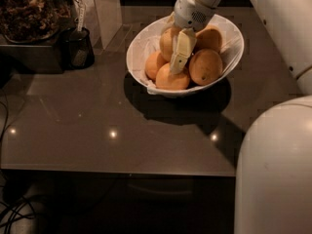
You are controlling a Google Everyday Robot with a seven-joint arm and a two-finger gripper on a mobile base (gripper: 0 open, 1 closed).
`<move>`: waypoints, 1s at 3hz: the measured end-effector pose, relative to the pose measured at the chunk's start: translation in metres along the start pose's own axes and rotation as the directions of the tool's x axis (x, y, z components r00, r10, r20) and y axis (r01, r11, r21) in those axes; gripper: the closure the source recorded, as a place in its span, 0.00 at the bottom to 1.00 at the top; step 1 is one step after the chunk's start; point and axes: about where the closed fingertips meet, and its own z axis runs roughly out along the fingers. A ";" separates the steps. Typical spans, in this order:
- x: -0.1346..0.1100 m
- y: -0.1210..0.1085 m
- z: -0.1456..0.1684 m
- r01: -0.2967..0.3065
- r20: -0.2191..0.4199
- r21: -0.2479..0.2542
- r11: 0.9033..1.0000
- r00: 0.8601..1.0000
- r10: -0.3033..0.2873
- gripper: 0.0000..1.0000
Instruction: Pick orange from white bowl
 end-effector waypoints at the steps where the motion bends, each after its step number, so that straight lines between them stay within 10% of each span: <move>1: 0.000 0.000 0.000 0.000 0.000 0.000 1.000 1.000 0.000 0.64; 3: 0.000 0.000 0.000 0.000 0.000 0.000 1.000 1.000 0.000 1.00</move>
Offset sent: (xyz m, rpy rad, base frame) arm 0.0000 0.0000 0.0000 0.0000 0.0000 0.0000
